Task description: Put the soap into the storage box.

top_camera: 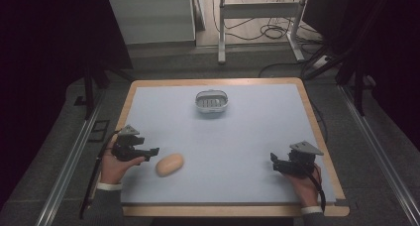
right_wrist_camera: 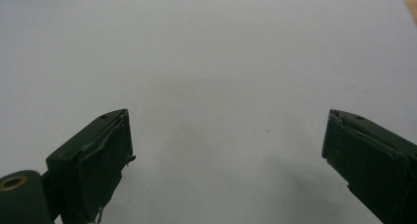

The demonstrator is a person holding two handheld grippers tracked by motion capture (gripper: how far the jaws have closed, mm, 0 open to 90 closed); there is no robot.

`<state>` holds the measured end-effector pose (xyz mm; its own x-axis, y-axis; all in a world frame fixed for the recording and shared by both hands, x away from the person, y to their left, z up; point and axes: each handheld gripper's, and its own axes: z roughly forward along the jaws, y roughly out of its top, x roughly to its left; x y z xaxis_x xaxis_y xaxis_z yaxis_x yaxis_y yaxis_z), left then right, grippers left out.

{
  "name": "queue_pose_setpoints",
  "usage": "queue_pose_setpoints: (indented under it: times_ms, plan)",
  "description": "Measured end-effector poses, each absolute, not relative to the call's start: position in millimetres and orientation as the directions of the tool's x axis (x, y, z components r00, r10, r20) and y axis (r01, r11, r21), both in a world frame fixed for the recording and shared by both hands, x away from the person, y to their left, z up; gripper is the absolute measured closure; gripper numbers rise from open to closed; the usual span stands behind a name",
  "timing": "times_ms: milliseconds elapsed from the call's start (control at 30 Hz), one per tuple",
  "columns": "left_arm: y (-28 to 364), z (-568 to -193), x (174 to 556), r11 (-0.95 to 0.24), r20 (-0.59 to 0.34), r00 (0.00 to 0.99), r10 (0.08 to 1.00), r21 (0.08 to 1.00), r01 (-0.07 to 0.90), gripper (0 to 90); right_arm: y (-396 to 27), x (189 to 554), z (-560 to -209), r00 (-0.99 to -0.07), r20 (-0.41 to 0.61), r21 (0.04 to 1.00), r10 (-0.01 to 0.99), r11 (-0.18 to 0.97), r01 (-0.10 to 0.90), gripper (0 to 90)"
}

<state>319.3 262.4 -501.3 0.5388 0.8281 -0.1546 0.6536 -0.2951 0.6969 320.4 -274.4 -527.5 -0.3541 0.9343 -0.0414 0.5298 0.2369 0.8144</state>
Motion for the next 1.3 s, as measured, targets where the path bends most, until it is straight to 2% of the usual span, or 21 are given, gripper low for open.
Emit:
queue_pose_setpoints:
  times_ms: [133, 567, 1300]
  plan:
    - [261, -497, 317, -0.3, -0.133, 0.534, 0.835, 0.704, 0.644, 20.3, -275, 319, -527, -0.38, -0.038, 0.824, 0.924, 0.244, 0.511, 7.1]
    - [261, -492, 312, -0.293, -0.134, 0.544, 0.828, 0.724, 0.625, 20.2, -280, 316, -527, -0.366, -0.001, 0.849, 0.931, 0.194, 0.492, 9.4]
    - [256, -500, 321, -0.309, -0.143, 0.538, 0.831, 0.685, 0.66, 20.7, -282, 315, -526, -0.355, 0.014, 0.857, 0.935, 0.171, 0.486, 10.3]
